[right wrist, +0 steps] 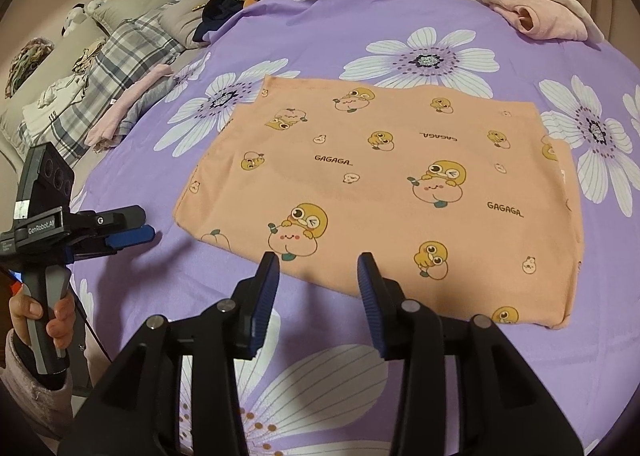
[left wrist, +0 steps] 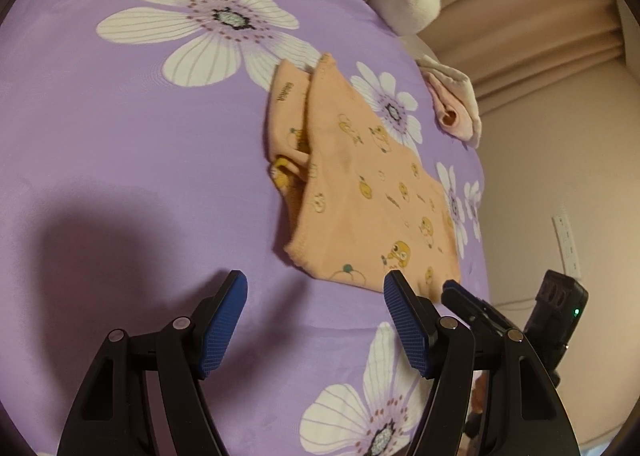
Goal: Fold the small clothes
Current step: 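Move the left tool to the side edge of the folded shirt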
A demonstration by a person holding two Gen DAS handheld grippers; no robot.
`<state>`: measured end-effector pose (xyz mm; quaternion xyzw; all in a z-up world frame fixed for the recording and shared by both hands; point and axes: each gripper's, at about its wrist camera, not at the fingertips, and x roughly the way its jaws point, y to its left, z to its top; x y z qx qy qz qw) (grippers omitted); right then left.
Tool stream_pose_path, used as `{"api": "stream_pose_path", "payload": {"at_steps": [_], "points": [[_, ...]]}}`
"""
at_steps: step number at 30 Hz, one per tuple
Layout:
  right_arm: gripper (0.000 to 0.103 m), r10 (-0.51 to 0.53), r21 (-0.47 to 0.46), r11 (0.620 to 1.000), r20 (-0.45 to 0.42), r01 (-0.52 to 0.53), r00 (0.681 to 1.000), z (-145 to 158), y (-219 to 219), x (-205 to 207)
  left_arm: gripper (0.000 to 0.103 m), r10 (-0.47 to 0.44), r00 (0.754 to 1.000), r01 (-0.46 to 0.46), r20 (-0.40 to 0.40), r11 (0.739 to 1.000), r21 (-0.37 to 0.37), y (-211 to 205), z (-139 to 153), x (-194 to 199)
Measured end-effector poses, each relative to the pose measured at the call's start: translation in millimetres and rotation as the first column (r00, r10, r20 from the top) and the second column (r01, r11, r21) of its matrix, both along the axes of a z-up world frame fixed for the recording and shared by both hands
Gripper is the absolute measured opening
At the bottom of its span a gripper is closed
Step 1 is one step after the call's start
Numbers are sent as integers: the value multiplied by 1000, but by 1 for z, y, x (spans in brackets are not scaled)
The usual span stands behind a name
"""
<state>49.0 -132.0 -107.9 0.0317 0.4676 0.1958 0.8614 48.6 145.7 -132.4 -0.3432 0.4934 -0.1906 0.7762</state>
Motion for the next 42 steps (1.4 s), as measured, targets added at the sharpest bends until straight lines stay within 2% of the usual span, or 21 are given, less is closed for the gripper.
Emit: {"api": "stream_pose_path", "payload": {"at_steps": [9, 14, 35, 42], "points": [[44, -10, 2, 1000, -24, 10, 1000, -7, 0, 9, 71, 43, 999, -44, -32, 998, -34, 14, -9, 0], [53, -14, 12, 1000, -23, 14, 1000, -7, -2, 11, 71, 46, 998, -48, -40, 998, -43, 15, -10, 0], [53, -24, 55, 998, -22, 25, 999, -6, -9, 20, 71, 43, 997, -45, -59, 998, -33, 18, -12, -1], [54, -33, 73, 997, -28, 35, 999, -8, -13, 22, 71, 47, 996, -51, -78, 997, -54, 24, -14, -6]]}}
